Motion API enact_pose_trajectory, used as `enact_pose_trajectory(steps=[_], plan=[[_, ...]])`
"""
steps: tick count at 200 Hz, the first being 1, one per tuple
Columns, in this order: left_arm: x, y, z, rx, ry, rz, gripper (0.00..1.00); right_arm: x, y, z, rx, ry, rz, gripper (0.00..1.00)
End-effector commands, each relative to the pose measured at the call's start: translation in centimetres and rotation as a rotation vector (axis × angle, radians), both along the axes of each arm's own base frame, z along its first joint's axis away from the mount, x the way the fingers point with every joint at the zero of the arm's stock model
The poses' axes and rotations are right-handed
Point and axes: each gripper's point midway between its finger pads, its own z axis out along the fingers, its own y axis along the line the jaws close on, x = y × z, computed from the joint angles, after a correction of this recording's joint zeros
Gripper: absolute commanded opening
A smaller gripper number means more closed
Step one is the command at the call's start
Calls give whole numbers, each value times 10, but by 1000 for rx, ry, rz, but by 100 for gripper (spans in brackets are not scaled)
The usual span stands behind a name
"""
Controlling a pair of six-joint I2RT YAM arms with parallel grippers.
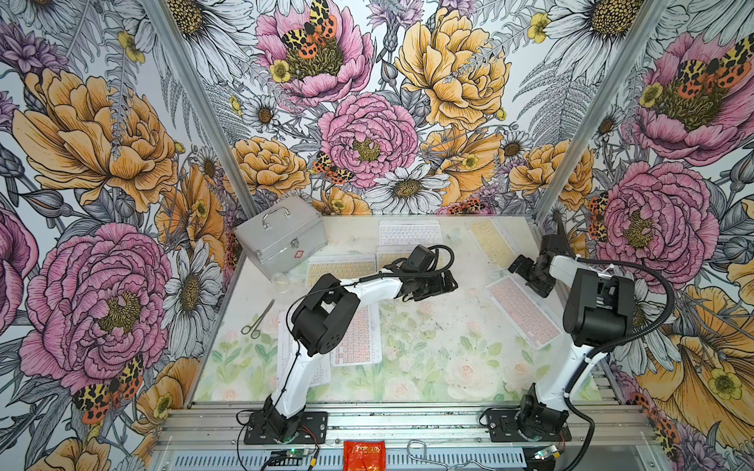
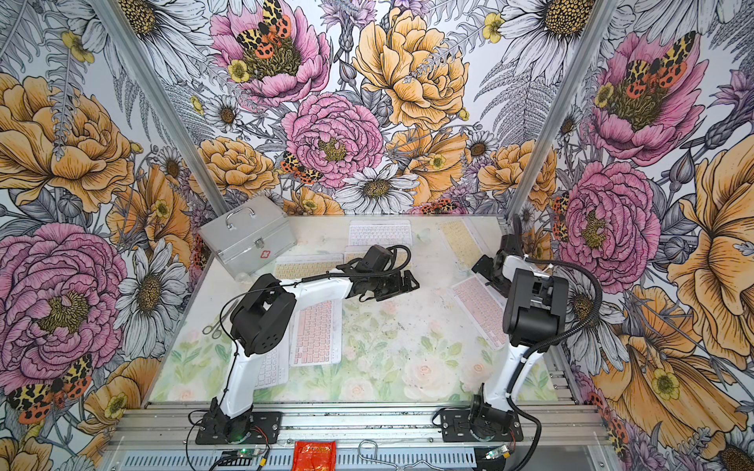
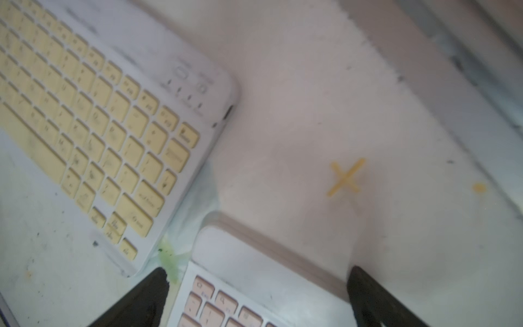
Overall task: Stack the numeric keypads
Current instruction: Move the numeric keypad to the center of the board.
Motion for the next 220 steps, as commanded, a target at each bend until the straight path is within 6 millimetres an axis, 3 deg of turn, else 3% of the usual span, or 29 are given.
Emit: enact_pose_trajectory(steps=[1,25,37,54,65,89,115,149,185,220], plan=[[-1,9,17,-18,-17,-10,99,-15,47,-6,46,34,100,100],[-1,18,15,-9,-10,5,99,-24,97,7,68,14,217,100],[-1,20,16,-7,-13,3,99,-28,100,26,56,-32,229,100],[-3,17,16,-6,-20,-10,99,-37,64,55,-21,-87,128,100],[-4,12,16,-8,-22,-19,99,-47,23,65,-36,-107,-4,100],[-13,-17,16,-33,-15,-65,99,-68,-42,60,-51,-88,-201,100],[-30,-50,13,-69,18,-122,99,-66,-75,46,-31,-57,-272,100],[-48,-60,10,-71,28,-150,99,-55,-91,24,-15,-11,-269,100],[-54,-53,-1,-63,52,-139,99,-42,-91,9,2,-1,-242,100],[-55,-49,-2,-71,61,-126,99,-44,-81,2,41,6,-227,100]])
